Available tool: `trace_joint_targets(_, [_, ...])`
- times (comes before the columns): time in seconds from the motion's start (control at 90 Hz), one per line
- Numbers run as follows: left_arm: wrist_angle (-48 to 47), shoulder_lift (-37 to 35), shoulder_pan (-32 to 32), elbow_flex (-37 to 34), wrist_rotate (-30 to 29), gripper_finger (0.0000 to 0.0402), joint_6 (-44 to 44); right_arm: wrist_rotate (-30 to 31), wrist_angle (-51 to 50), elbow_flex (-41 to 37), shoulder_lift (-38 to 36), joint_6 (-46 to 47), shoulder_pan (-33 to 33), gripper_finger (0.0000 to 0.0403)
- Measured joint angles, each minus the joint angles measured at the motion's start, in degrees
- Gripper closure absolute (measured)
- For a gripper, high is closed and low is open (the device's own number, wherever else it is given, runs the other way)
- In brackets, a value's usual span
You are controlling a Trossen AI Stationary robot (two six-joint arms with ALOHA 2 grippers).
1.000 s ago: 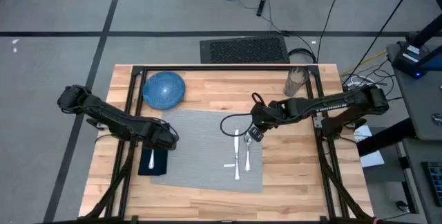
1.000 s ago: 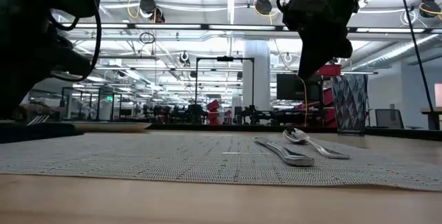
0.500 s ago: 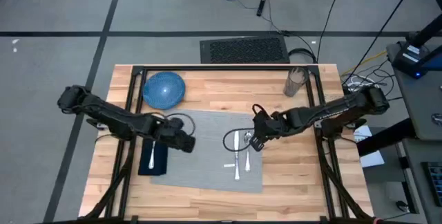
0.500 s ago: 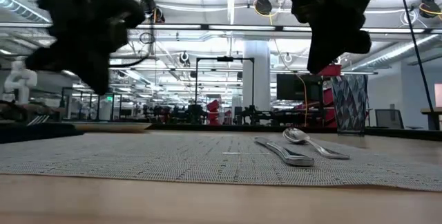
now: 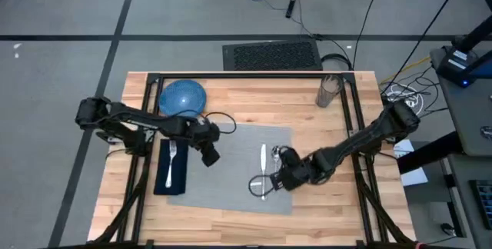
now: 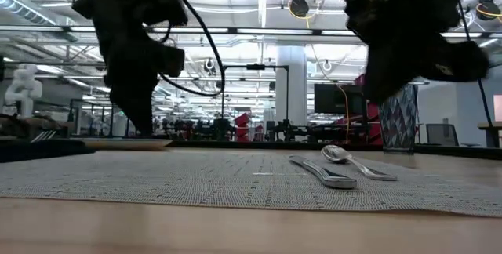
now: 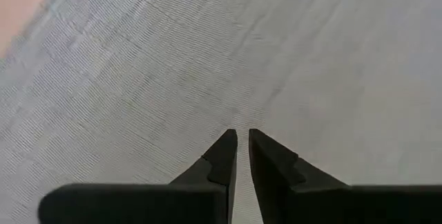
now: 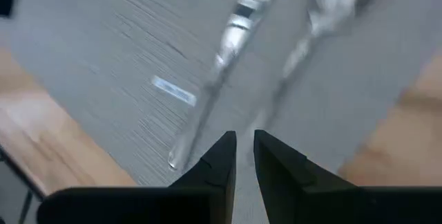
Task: Set table place
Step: Adjust the gray placemat
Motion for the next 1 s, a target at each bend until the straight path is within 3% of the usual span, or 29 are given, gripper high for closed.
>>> trace_joint_targets(0.156, [0.22,3.54,1.95,-0.02,2.07,0.0377,9.36,-0.01,0.23,0.0,3.44,9.19,3.18,0.0362])
trace_joint_targets(0.322, [0.21,6.32,2.24,0.03,2.39,0.0377,13.67,-0.23,0.42,0.0,6.06,15.08,5.13,0.0362])
trace_joint_targets(1.0, [6.15,10.23,2.35,0.11,3.28,0.0377,16.96,-2.4,-3.66,-0.02,7.74,24.4,6.52,0.0362])
